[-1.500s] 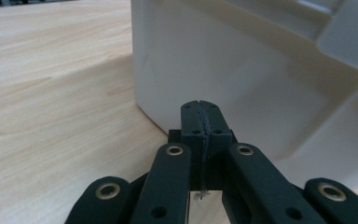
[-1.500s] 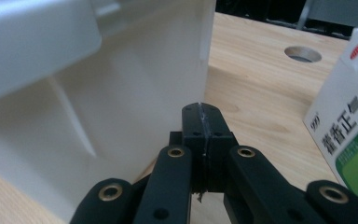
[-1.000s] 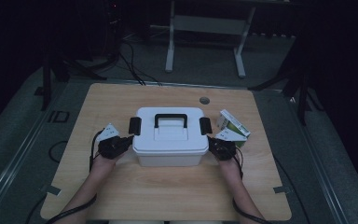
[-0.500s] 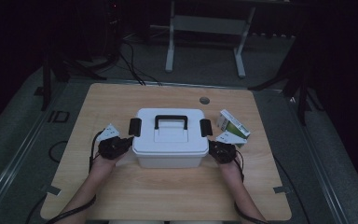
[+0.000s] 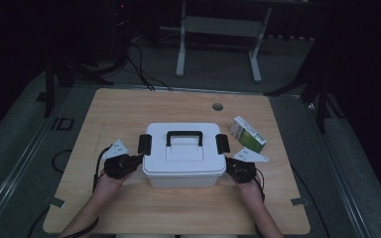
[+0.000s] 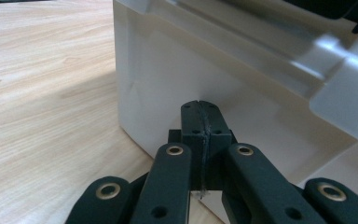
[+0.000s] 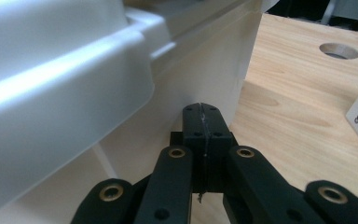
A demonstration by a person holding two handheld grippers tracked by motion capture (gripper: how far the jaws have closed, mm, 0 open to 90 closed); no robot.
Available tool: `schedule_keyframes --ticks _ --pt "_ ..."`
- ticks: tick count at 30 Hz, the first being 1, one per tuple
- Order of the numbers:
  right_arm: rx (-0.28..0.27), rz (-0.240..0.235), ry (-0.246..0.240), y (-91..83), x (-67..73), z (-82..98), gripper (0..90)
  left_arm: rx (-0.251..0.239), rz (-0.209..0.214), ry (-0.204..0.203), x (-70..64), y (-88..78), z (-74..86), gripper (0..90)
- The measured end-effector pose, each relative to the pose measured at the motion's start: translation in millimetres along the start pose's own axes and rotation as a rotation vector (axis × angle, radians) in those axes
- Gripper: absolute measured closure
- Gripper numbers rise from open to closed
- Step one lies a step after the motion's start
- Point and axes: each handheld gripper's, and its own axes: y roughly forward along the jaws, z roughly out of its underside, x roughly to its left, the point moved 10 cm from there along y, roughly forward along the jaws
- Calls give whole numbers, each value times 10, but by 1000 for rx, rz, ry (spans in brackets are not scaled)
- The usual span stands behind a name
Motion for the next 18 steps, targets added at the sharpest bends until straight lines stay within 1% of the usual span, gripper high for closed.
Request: schedule_keyframes --ticks 3,6,7,8,9,10,11,13,14,16,17,18 --pt "-6 -7 17 -62 23 36 900 -2 12 -1 -60 -14 22 900" --pt "-5 -9 10 -102 38 55 900 -1 12 4 -93 -23 36 900" --pt "-4 -7 -2 -123 51 63 900 -2 17 3 -110 -29 40 900" --pt "-4 -7 -2 -123 51 63 900 -2 17 3 -110 -29 40 900" --pt "0 3 -21 -145 63 74 900 -2 9 21 -145 -40 54 900" --pt "7 6 -42 -193 90 94 900 -2 10 20 -165 -44 61 900" --pt "6 5 -44 -217 100 106 900 0 15 19 -187 -50 69 900" --pt "1 -14 -12 -262 116 131 900 0 21 19 -231 -60 85 900" --pt "-2 -18 -4 -282 122 144 900 1 27 19 -251 -65 93 900" --pt "-3 -25 -2 -320 134 164 900 4 33 17 -290 -74 104 900" --pt "-4 -25 -2 -355 145 183 900 7 37 27 -328 -87 119 900" --pt "-3 -26 -7 -374 150 192 900 7 37 27 -328 -87 119 900"
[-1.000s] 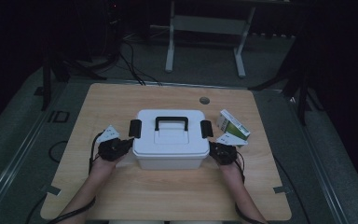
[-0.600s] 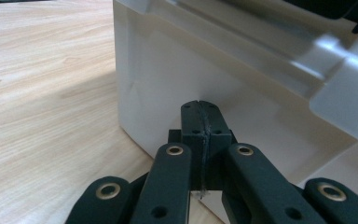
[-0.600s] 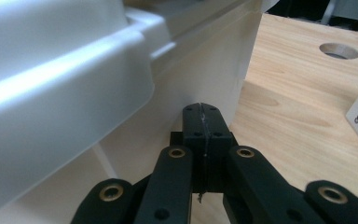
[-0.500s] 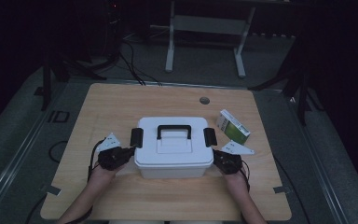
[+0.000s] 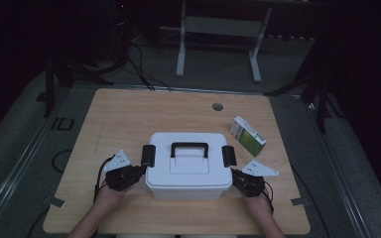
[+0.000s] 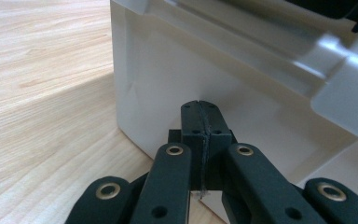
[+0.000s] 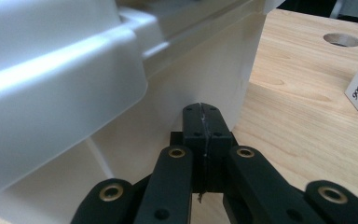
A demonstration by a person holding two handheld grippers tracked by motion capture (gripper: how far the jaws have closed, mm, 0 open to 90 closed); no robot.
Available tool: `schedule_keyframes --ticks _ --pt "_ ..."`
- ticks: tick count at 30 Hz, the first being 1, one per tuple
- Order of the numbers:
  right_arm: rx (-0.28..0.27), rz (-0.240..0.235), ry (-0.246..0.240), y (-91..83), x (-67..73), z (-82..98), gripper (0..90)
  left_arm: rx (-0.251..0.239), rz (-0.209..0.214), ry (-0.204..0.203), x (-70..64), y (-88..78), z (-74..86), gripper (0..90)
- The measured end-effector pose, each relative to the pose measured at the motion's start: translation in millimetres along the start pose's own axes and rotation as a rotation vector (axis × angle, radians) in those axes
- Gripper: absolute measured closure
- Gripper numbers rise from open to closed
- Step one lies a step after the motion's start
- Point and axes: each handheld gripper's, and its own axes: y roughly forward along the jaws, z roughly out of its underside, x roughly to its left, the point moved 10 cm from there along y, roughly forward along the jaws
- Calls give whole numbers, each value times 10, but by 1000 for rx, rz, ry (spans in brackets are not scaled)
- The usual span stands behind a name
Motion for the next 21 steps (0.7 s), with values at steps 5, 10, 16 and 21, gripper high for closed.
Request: schedule_keyframes --ticks 5,10,16,21 --pt "3 -7 5 -92 5 44 900 0 32 0 -122 -4 31 900" --pt "0 -11 10 -161 18 80 900 11 41 13 -179 -2 37 900" --pt "-4 -6 13 -249 12 124 900 17 51 31 -251 19 41 900" --pt "-2 -4 11 -300 -7 141 900 19 68 30 -305 45 40 900"
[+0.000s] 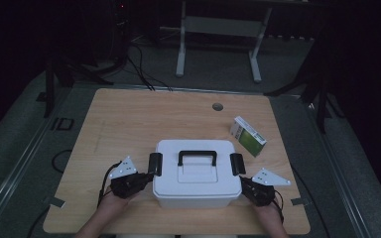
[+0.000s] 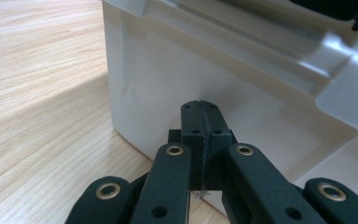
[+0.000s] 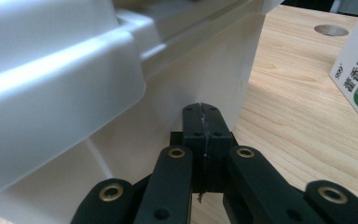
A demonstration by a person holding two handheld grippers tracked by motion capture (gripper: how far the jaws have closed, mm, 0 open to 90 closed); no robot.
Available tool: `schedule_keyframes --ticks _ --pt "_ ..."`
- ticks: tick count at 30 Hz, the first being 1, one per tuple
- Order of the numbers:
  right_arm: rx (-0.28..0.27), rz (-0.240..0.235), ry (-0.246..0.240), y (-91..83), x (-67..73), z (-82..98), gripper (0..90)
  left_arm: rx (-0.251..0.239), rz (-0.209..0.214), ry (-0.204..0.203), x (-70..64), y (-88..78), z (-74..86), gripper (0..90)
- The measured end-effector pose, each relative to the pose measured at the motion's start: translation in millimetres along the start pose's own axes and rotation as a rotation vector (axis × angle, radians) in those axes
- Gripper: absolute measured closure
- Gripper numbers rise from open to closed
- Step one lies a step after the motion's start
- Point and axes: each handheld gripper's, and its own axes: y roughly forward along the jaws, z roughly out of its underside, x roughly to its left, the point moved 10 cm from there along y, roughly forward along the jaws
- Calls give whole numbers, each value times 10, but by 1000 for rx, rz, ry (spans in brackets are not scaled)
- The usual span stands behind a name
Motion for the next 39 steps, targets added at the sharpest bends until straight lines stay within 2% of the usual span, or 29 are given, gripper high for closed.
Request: schedule_keyframes --ticks 6,17,19,21,22,24,26,27,30,33,35,36,37,39 --pt "-11 2 10 -62 -14 24 900 0 17 -3 -35 31 -5 900" --pt "-20 -12 30 -87 -27 40 900 13 19 25 -34 45 -5 899" --pt "-20 -9 32 -83 -38 35 900 10 31 10 -24 43 -3 894" --pt "-22 -16 52 -80 -54 28 891 39 38 11 6 38 30 833" --pt "-26 -10 53 -76 -67 30 853 53 42 18 17 30 47 830" --pt "-23 -7 70 -61 -99 51 840 75 43 13 46 7 75 831" --pt "-8 21 60 -57 -156 97 781 110 40 18 89 -29 112 830" --pt "2 34 61 -60 -192 126 762 126 51 6 106 -53 134 830" --pt "6 60 95 -90 -304 192 631 170 48 -8 168 -100 190 797" --pt "-2 81 147 -135 -406 217 490 205 53 -3 229 -159 229 776" --pt "-5 95 151 -155 -437 218 455 212 49 6 243 -173 236 777" --pt "-9 96 156 -168 -445 215 434 242 60 18 264 -220 258 777" --pt "-19 94 162 -198 -468 208 354 260 53 29 277 -238 272 777" --pt "-25 88 158 -216 -482 219 243 302 69 40 286 -281 307 776"
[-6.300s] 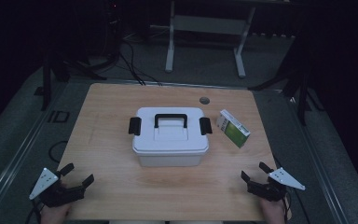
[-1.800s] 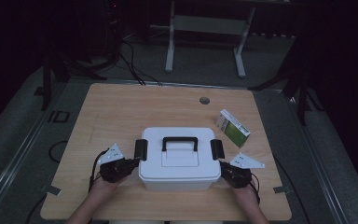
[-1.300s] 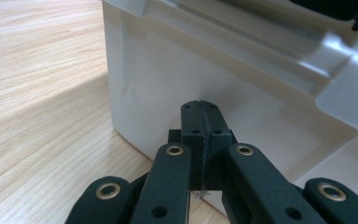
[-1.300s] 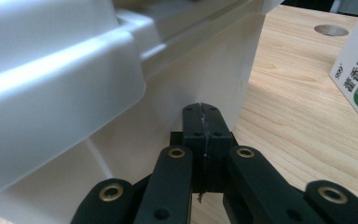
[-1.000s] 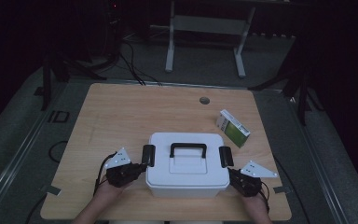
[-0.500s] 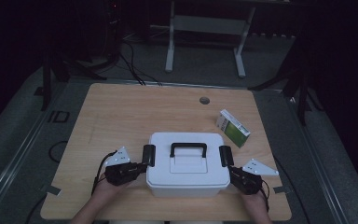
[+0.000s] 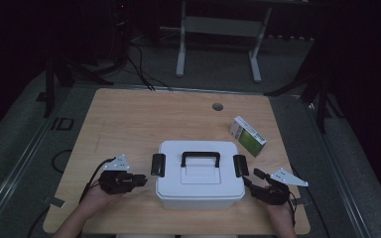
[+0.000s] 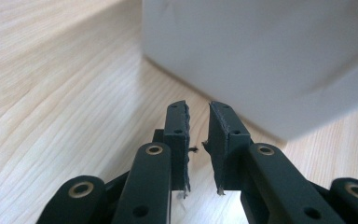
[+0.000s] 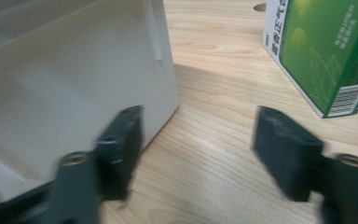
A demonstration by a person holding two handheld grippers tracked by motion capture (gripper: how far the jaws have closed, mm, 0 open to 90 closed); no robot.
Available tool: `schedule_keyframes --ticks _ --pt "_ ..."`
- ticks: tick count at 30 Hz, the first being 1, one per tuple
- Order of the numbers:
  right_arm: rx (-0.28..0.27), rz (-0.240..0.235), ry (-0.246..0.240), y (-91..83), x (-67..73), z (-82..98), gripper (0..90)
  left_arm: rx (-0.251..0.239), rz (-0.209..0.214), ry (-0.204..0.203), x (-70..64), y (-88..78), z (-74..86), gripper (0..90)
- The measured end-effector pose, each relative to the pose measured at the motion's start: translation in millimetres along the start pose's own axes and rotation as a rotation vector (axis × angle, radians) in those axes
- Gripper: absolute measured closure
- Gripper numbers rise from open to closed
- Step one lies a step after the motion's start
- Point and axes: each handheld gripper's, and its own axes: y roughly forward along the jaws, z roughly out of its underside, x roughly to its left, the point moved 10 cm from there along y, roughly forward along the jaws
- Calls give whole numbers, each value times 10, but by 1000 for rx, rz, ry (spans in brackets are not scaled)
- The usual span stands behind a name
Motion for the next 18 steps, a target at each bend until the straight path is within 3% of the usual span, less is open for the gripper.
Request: schedule_keyframes --ticks 3,4,6,9,13,18 --pt "23 -11 -10 3 -20 54 163 50 1 12 18 -49 63 776" --pt "38 -34 -8 10 -14 77 129 61 -2 8 30 -67 80 776" --pt "59 -35 -33 21 -10 110 126 97 -1 13 50 -101 124 776" --pt "46 -45 -52 19 -10 106 122 139 -3 22 62 -152 174 775" --pt "21 -57 -41 -19 -31 75 122 206 -5 39 75 -207 235 775" --pt "22 -38 -36 -70 -69 82 134 283 -9 58 82 -250 303 739"
